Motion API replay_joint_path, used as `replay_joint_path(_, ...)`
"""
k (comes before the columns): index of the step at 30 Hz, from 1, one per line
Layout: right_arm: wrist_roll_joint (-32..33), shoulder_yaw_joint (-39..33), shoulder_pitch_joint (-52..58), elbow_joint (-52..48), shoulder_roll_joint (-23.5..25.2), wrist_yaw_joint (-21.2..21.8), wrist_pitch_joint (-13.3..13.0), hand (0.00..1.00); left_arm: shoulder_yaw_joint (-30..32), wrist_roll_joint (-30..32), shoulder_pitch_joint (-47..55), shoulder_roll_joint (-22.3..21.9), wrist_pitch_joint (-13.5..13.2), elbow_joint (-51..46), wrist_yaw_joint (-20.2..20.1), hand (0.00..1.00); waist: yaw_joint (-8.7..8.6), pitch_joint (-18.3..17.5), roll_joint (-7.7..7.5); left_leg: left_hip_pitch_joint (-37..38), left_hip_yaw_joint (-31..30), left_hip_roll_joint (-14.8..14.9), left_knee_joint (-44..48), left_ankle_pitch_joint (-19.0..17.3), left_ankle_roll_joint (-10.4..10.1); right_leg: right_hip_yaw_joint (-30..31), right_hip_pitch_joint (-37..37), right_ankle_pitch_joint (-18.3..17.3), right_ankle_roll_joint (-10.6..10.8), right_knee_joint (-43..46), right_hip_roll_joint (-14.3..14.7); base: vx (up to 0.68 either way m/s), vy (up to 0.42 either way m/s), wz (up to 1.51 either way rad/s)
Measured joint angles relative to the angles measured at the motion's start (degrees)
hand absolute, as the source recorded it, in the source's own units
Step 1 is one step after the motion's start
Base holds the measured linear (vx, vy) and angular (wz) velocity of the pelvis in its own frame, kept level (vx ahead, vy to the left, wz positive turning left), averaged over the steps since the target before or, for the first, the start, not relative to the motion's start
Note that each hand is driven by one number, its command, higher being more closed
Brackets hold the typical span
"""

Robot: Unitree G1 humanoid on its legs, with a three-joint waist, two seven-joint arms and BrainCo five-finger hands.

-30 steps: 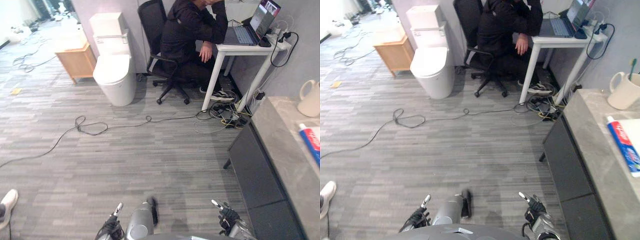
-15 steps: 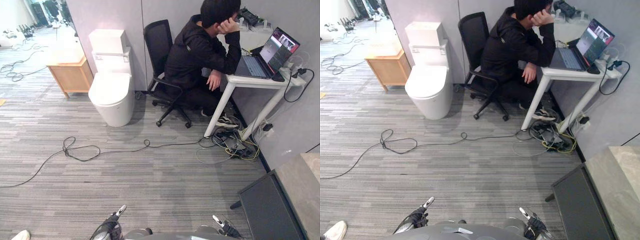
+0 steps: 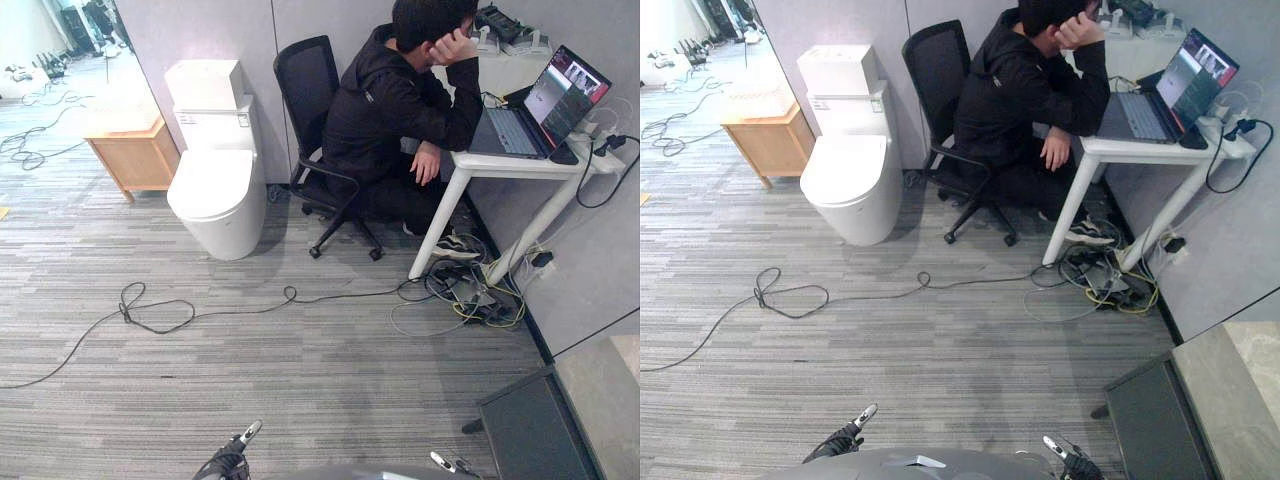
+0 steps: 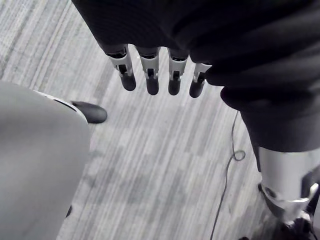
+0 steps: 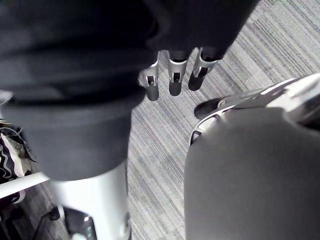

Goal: Organize washtable

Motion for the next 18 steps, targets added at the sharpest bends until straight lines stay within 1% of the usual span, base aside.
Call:
replay_joint_path(5, -0.02, -0.02, 0.20, 0.03, 0.02, -0.54, -0.01, 0.00, -0.59, 1.04, -0.08, 0.27, -0.01, 0.04, 0.48, 0.00, -0.03, -0.06, 0.02, -0.13, 0.19, 0.00, -0.66, 0.01, 0.00, 0.11, -0.11, 0.05, 0.08, -1.17, 0.25, 0.01, -0.001, -0.01)
replay_joint_path(8, -0.04, -0.17, 0.30, 0.06, 0.05, -0.79, -0.02, 0.00, -1.61, 2.81, -0.31, 0.73, 0.00, 0.10, 1.16, 0.00, -0.07, -0.10, 0.04, -0.53, 0.35, 0.02, -1.04, 0.00, -0.01, 0.42, -0.33, 0.08, 0.11, -1.61, 0.48, 0.06, -0.011, -0.02)
replay_joint_path(12, -0.03, -0.26, -0.18, 0.06, 0.21, -1.84, -0.07, 0.00, -2.35, 1.82, -0.42, 1.56, 0.13, 0.49, 1.39, 0.00, -0.05, 0.05, -0.15, -0.65, 1.43, 0.17, -0.24, -0.05, -0.09, 1.23, -0.99, -0.17, -0.25, -1.08, 0.62, 0.08, -0.022, -0.09)
replay_joint_path(13, -0.02, -0.26, -0.32, 0.04, 0.56, -2.06, -0.15, 0.00, -2.28, 1.05, -0.40, 2.10, 0.44, 0.51, 1.44, 0.00, -0.05, 0.47, -0.77, -1.12, 2.52, 0.29, 2.33, -0.67, -0.94, 2.15, -0.90, -0.72, -1.00, -0.17, 0.41, 0.03, -0.038, -0.17)
replay_joint_path(14, -0.02, -0.26, -0.38, 0.05, 0.92, -2.15, -0.19, 0.00, -2.17, 0.68, -0.27, 2.30, 0.66, 0.52, 1.46, 0.00, -0.05, 0.86, -1.41, -2.26, 3.28, 0.58, 6.40, -1.96, -1.01, 3.22, -0.84, -1.51, -1.41, 0.91, 0.18, -0.02, -0.075, -0.18)
replay_joint_path(15, -0.01, -0.23, -0.29, 0.08, 1.26, -2.25, -0.22, 0.00, -1.57, 0.68, -0.03, 2.68, 1.09, 0.50, 1.45, 0.00, -0.11, 1.31, -1.77, -4.98, 4.57, 2.01, 14.65, -4.89, -1.47, 5.20, -0.57, -3.18, -2.49, 2.17, 0.58, -0.06, -0.074, -0.17)
replay_joint_path(16, -0.01, -0.24, -0.24, 0.14, 1.25, -2.26, -0.21, 0.00, -1.04, 0.67, 0.21, 2.71, 1.19, 0.51, 1.46, 0.00, -0.06, 1.58, -1.73, -6.62, 5.34, 3.18, 20.16, -6.42, -1.65, 6.00, -0.50, -4.04, -2.63, 2.82, 1.02, -0.13, -0.081, -0.41)
replay_joint_path(17, -0.01, -0.25, -0.20, 0.16, 1.21, -2.39, -0.22, 0.00, 0.32, 0.56, 1.23, 2.48, 1.31, 0.44, 1.45, 0.00, 0.25, 1.90, -1.54, -10.35, 6.74, 5.95, 31.89, -7.64, -1.39, 7.94, -0.35, -5.40, -3.05, 4.33, 2.09, -0.18, -0.096, -0.76)
replay_joint_path(18, -0.01, -0.22, -0.20, 0.10, 0.86, -2.38, -0.31, 0.00, 1.51, 0.24, 2.62, 2.22, 1.36, 0.23, 1.39, 0.00, 0.31, 2.06, -0.83, -13.62, 6.66, 9.05, 41.99, -6.41, -0.98, 10.25, -0.39, -6.66, -3.47, 6.62, 3.46, -0.22, -0.105, -0.95)
